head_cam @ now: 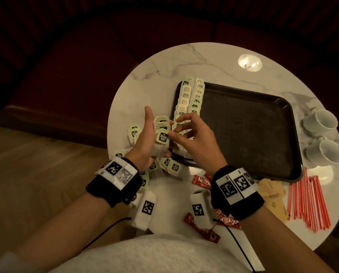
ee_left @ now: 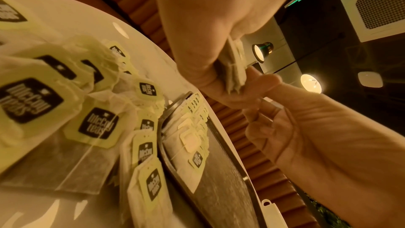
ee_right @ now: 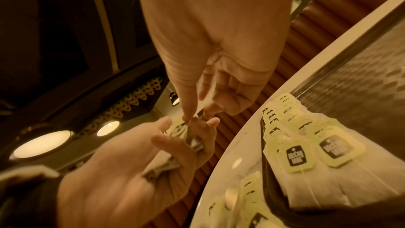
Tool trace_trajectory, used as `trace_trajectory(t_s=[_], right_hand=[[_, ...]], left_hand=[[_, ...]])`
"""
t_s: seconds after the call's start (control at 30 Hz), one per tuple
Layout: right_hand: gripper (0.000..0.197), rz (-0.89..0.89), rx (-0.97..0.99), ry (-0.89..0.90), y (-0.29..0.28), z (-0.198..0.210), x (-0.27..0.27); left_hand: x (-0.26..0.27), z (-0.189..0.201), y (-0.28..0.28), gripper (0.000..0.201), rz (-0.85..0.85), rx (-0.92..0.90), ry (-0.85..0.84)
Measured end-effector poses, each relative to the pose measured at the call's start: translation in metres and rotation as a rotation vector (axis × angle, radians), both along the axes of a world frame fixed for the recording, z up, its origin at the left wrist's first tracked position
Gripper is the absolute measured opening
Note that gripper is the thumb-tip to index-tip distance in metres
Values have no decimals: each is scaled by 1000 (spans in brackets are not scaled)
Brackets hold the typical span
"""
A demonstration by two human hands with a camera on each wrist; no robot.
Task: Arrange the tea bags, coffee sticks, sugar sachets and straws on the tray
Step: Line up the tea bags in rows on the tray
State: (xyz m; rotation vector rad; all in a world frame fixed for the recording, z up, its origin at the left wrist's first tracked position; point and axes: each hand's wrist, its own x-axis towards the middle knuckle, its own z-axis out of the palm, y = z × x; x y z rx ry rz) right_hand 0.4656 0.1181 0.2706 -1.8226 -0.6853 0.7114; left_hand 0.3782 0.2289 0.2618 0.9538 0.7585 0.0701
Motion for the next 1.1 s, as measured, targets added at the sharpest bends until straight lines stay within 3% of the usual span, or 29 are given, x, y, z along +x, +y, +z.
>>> trace_trajectory(t_s=[0.27, 0.53, 0.67, 0.83, 1.1], right_hand=[[16, 137, -23, 66, 1, -1, 0], [9, 115, 37, 148, 0, 9, 27], [10, 71, 59, 160, 2, 14, 43], [16, 39, 95, 39, 7, 19, 72], [5, -43, -20, -148, 20, 5, 173]], left_hand=[[-1, -1, 1, 75, -42, 63, 28], [2, -6, 12, 73, 42, -89, -74], [7, -6, 14, 48, 54, 5, -104], [21, -9, 20, 19, 79, 70, -109], [44, -15, 31, 19, 63, 8, -37]])
